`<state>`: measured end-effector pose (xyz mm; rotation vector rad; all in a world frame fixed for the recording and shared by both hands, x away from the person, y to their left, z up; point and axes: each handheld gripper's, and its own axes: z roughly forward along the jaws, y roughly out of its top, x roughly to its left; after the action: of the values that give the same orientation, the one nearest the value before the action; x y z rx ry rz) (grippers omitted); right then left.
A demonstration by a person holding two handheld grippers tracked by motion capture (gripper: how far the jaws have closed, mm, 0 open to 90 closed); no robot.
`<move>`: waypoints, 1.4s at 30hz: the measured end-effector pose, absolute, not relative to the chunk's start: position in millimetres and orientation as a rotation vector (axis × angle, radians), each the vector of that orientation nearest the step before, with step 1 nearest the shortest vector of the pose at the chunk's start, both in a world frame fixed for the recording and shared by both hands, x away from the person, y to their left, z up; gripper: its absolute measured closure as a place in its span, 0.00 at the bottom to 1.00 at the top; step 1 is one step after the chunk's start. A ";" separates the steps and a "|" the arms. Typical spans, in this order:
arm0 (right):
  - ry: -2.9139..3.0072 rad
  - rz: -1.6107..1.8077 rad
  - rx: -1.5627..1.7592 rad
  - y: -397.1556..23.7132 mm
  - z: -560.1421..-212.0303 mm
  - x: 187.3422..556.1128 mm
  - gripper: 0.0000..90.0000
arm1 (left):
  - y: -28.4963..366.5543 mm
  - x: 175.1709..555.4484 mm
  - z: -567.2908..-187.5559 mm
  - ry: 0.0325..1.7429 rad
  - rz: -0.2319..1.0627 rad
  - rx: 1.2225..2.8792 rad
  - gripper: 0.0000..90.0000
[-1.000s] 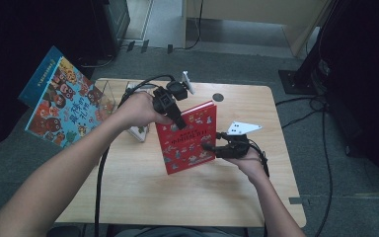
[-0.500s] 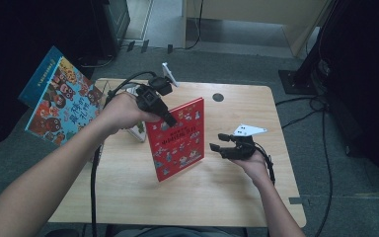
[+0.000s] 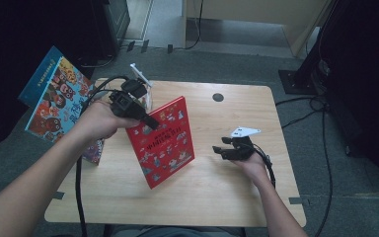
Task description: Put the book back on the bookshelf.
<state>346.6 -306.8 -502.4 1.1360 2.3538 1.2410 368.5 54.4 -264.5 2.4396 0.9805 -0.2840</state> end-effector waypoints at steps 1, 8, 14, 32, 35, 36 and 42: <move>2.343 1.233 1.141 -307.4 -503.1 347.7 0.44 | 60.3 367.6 -265.1 0.992 -0.277 2.436 0.88; 2.236 1.144 1.223 -309.6 -507.1 354.1 0.44 | 95.7 362.4 -266.2 1.091 -0.241 2.374 0.88; 2.204 1.034 1.269 -311.3 -516.6 361.0 0.43 | 123.5 356.8 -263.2 1.161 -0.204 2.311 0.88; 2.186 1.020 1.302 -313.4 -526.0 372.2 0.31 | 174.4 337.5 -271.8 1.281 -0.209 2.239 0.88; 2.196 1.011 1.300 -312.8 -526.1 373.0 0.27 | 183.0 333.1 -274.2 1.302 -0.207 2.226 0.88; 2.197 1.009 1.302 -312.6 -526.0 373.2 0.27 | 187.0 332.0 -274.9 1.309 -0.206 2.219 0.88; 2.201 1.010 1.295 -311.7 -526.3 374.0 0.24 | 212.8 330.6 -280.4 1.386 -0.195 2.167 0.88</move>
<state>374.0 -311.7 -526.3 1.2947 2.2010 1.0104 330.6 212.8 -280.4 2.1675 1.3862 -0.1947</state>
